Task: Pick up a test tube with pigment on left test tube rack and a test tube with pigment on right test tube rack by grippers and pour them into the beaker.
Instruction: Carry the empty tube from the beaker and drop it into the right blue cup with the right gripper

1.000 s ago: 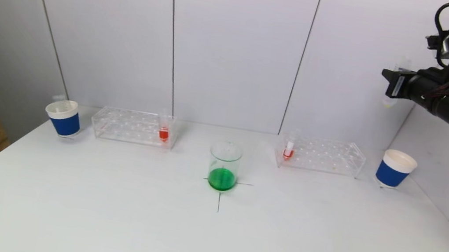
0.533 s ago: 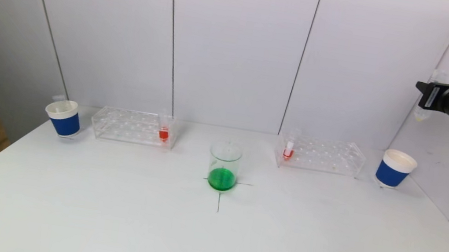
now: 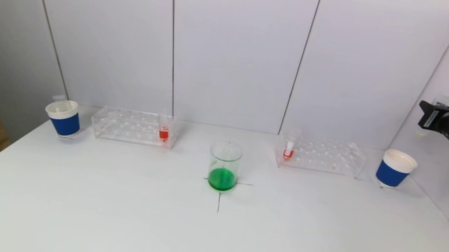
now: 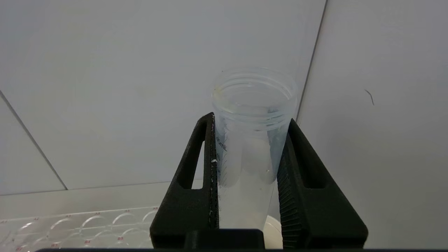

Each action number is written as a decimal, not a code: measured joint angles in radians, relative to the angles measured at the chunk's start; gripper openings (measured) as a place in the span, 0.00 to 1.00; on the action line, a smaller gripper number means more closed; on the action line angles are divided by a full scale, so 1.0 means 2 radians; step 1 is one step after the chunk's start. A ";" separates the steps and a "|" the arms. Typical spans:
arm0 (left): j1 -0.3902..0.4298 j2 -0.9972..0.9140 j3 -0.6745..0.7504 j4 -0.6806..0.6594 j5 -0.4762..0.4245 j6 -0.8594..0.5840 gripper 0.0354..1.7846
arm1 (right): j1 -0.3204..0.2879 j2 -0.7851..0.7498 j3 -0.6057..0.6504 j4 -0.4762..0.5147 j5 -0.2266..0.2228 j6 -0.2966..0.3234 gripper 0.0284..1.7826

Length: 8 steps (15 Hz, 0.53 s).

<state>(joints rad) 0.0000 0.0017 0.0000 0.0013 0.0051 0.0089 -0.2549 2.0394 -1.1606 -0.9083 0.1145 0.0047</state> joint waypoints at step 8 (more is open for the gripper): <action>0.000 0.000 0.000 0.000 0.000 0.000 0.99 | -0.011 0.084 0.011 -0.066 0.002 0.006 0.29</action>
<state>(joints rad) 0.0000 0.0017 0.0000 0.0017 0.0051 0.0091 -0.2779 2.2070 -1.1387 -1.0409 0.1177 0.0168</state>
